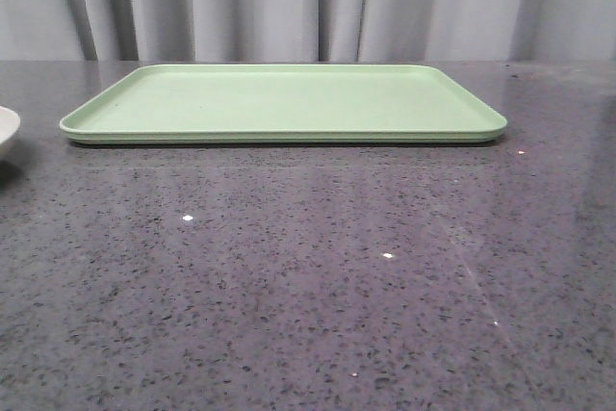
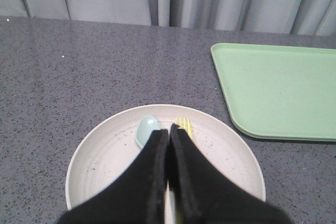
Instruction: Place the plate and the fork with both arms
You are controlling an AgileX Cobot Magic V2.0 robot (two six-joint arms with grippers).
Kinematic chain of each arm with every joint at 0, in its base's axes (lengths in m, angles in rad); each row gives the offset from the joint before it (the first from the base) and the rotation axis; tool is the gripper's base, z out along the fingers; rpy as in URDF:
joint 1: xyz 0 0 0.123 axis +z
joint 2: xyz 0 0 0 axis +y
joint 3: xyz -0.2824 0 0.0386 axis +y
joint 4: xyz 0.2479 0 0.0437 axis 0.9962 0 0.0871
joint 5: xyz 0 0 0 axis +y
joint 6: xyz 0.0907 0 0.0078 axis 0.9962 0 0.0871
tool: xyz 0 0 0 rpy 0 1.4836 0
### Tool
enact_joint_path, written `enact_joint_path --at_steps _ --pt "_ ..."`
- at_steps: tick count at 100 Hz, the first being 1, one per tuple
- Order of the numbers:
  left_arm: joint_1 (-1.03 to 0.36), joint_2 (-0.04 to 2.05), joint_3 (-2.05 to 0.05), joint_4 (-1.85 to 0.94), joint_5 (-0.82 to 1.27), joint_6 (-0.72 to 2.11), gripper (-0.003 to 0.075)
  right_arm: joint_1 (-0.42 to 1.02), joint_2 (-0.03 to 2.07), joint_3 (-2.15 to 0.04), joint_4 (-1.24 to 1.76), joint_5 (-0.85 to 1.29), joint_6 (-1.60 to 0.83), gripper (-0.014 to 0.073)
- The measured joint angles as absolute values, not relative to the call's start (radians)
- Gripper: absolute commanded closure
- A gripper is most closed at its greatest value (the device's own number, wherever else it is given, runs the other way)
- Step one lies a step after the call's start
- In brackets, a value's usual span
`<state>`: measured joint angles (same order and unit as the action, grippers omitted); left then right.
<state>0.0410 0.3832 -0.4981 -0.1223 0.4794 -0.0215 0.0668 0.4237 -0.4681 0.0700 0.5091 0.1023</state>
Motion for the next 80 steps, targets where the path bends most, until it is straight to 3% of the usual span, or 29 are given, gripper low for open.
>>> enact_joint_path --at_steps 14,21,31,45,52,60,80 --pt "0.041 0.476 -0.542 -0.122 0.497 -0.021 0.0736 0.067 0.529 -0.535 0.067 0.559 0.102 0.0652" --pt "0.041 0.509 -0.555 -0.122 0.497 -0.021 0.0696 0.067 0.571 -0.56 0.065 0.587 0.102 0.0604" --pt "0.041 0.536 -0.562 -0.122 0.497 -0.02 0.0558 0.067 0.615 -0.59 0.063 0.632 0.102 0.047" --pt "0.041 0.549 -0.568 -0.122 0.5 -0.02 0.034 0.067 0.643 -0.608 0.063 0.656 0.1 0.0218" --pt "0.041 0.551 -0.568 -0.122 0.5 -0.02 0.0278 0.067 0.646 -0.61 0.063 0.661 0.1 0.0145" --pt "0.041 0.551 -0.568 -0.122 0.5 -0.02 0.0269 0.067 0.646 -0.61 0.063 0.662 0.1 0.0106" --pt "0.041 0.551 -0.568 -0.122 0.494 -0.02 0.027 0.067 0.646 -0.61 0.062 0.661 0.1 0.0104"
